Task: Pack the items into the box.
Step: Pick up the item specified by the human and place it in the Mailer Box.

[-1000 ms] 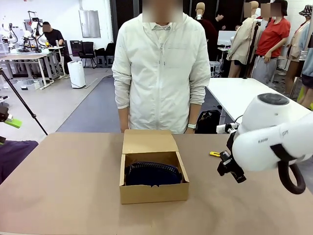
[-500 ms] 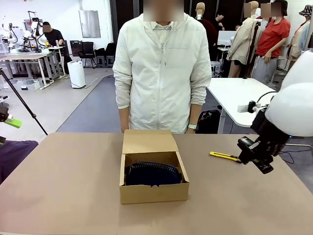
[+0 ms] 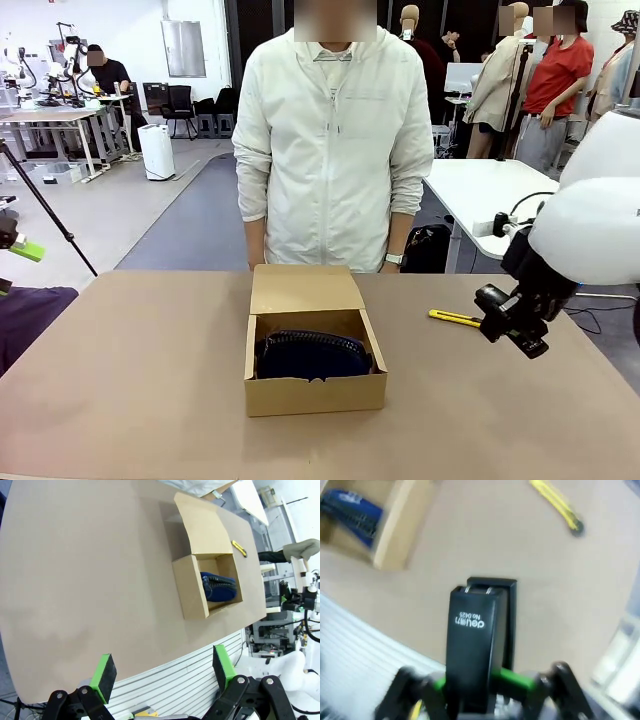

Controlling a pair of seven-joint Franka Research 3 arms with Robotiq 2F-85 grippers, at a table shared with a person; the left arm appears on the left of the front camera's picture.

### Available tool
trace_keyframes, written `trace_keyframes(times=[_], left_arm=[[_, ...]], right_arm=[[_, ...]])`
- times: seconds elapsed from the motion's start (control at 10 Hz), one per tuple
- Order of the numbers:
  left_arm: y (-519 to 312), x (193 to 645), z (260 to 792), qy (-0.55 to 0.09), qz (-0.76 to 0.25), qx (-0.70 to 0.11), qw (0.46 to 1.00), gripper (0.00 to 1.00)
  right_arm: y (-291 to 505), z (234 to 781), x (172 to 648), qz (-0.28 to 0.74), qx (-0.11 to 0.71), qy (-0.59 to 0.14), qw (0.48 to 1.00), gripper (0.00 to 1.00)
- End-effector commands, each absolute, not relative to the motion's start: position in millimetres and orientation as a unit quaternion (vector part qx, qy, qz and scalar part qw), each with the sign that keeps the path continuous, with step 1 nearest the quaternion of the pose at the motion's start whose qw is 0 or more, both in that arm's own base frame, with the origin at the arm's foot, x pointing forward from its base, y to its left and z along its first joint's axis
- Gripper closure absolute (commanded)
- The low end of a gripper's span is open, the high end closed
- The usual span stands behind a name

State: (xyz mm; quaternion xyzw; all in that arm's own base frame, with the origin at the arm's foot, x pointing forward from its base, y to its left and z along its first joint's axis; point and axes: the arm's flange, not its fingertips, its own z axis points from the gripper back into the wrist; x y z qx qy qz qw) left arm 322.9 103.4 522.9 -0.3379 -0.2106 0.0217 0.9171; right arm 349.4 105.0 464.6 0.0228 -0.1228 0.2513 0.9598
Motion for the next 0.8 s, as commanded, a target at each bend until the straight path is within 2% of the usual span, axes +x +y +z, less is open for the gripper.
trace_keyframes(times=[0.0, 0.2, 0.5, 0.7], left_arm=[[105.5, 322.2, 524.4, -0.207, 0.022, -0.339, 0.917, 0.0], [105.5, 322.2, 524.4, -0.207, 0.022, -0.339, 0.917, 0.0], [105.5, 322.2, 524.4, -0.207, 0.022, -0.339, 0.917, 0.0], [105.5, 322.2, 524.4, -0.207, 0.022, -0.339, 0.917, 0.0]], right_arm=[[171.6, 480.1, 386.6, 0.428, 0.046, -0.152, 0.89, 1.0], [258.4, 482.7, 420.1, 0.572, 0.061, -0.124, 0.808, 1.0], [373.7, 473.7, 452.4, 0.708, 0.03, -0.077, 0.701, 1.0], [390.4, 478.3, 450.9, 0.708, 0.004, -0.096, 0.7, 1.0]])
